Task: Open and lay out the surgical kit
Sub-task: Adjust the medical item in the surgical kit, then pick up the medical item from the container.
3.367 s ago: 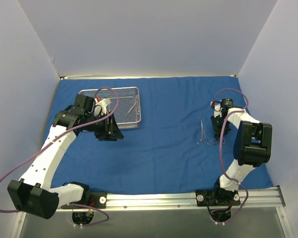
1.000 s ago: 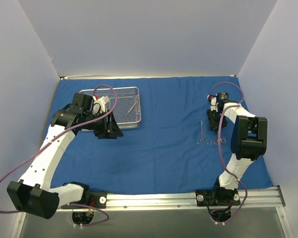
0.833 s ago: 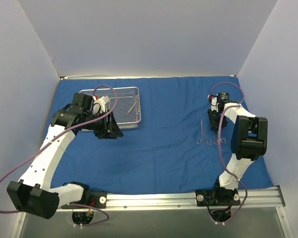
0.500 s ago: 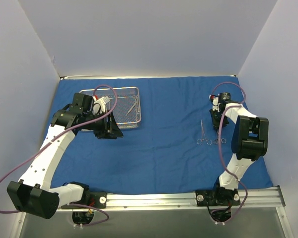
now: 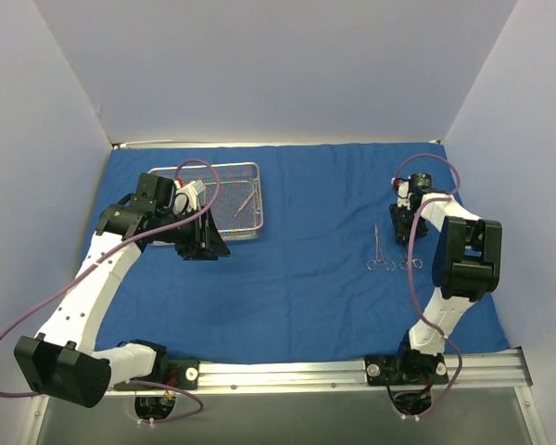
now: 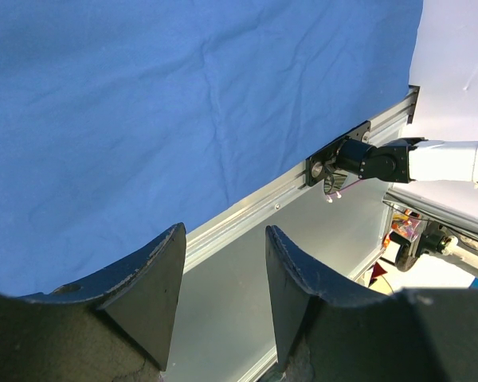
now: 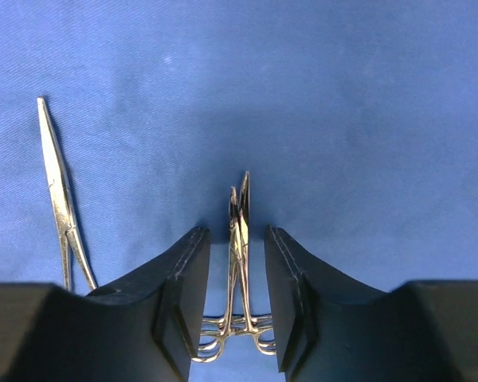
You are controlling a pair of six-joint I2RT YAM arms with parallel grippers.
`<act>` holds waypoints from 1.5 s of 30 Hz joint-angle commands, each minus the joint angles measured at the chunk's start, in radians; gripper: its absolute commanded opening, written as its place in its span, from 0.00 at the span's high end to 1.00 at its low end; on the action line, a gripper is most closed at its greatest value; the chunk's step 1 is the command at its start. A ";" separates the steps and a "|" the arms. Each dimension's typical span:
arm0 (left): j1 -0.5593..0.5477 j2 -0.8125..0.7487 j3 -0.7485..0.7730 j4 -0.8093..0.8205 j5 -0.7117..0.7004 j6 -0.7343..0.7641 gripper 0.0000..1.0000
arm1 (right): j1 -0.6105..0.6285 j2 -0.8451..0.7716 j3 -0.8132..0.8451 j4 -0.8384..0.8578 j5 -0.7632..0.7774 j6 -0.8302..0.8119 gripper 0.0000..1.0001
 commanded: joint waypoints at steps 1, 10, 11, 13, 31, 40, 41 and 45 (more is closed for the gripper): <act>0.006 -0.002 0.028 0.007 0.001 0.022 0.47 | -0.007 -0.039 -0.019 -0.045 -0.012 0.009 0.65; 0.021 0.055 0.100 -0.029 -0.082 0.016 0.46 | 0.129 -0.134 0.174 -0.181 0.065 0.148 0.59; 0.026 0.067 0.114 -0.027 -0.096 0.013 0.45 | 0.174 -0.137 0.239 -0.201 0.095 0.159 0.56; 0.032 0.117 0.149 -0.033 -0.119 0.013 0.44 | 0.278 -0.160 0.293 -0.221 0.117 0.191 0.52; 0.083 0.787 0.764 0.041 -0.595 0.131 0.49 | 0.518 -0.453 0.221 0.003 -0.331 0.559 0.00; 0.141 1.107 1.077 -0.052 -0.792 0.098 0.51 | 0.335 -0.398 0.209 -0.078 -0.440 0.546 0.20; 0.146 1.127 1.099 -0.052 -0.800 0.096 0.51 | 0.329 -0.399 0.211 -0.080 -0.439 0.546 0.21; 0.169 1.222 1.174 -0.030 -0.798 0.090 0.51 | 0.321 -0.390 0.231 -0.101 -0.439 0.538 0.23</act>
